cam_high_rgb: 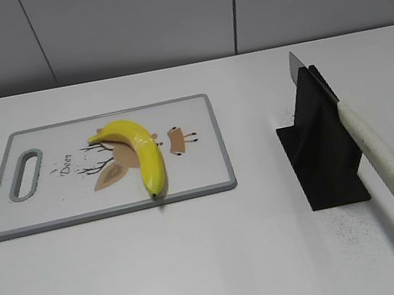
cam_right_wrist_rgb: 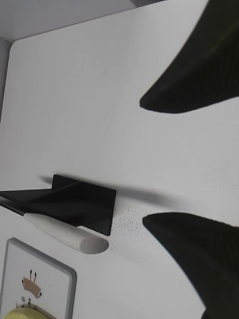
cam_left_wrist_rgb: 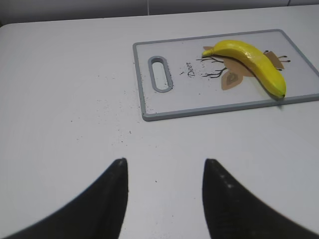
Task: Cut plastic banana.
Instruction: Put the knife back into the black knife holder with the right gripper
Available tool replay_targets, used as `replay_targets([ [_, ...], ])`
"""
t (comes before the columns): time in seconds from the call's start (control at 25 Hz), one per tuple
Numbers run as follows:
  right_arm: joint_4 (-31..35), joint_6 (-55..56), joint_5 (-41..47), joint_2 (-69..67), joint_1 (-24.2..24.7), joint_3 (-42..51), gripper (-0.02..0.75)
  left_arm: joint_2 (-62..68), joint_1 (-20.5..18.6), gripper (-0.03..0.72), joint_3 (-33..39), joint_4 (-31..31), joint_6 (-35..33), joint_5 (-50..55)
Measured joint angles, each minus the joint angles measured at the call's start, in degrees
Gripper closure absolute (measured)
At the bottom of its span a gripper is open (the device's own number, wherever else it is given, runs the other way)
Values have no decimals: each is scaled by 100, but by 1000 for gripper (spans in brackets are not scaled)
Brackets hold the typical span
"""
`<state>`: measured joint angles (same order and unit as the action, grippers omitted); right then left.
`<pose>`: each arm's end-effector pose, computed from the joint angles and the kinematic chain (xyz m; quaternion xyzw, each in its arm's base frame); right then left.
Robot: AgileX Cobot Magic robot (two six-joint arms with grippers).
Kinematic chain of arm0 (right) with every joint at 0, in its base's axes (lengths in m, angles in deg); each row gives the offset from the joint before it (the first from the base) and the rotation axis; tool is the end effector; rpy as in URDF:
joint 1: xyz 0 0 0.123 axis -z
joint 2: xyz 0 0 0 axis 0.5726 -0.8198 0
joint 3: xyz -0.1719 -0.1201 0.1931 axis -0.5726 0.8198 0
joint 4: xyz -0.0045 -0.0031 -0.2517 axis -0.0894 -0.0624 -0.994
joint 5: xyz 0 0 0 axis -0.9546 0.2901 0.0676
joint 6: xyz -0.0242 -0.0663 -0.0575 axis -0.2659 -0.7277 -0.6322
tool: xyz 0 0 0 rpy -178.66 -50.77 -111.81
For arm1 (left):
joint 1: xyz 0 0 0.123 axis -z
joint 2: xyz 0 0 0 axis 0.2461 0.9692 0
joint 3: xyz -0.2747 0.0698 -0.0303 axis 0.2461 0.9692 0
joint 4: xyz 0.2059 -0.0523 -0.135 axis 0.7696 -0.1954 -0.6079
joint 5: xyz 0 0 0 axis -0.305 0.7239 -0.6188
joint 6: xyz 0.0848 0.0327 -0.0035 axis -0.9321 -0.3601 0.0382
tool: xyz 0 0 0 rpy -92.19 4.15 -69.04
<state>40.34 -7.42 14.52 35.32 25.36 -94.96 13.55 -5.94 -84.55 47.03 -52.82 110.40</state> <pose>-0.0060 0.0018 0.2776 -0.0812 0.8452 0.0555 0.5253 -0.0071 -0.0049 0.2730 0.1034 0.8545 -0.0500 0.5066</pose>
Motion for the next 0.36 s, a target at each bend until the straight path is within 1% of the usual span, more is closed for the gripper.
replay_targets([
  [0.36,0,0,0,0,0,0,232,0,0,217,0,0,0,0],
])
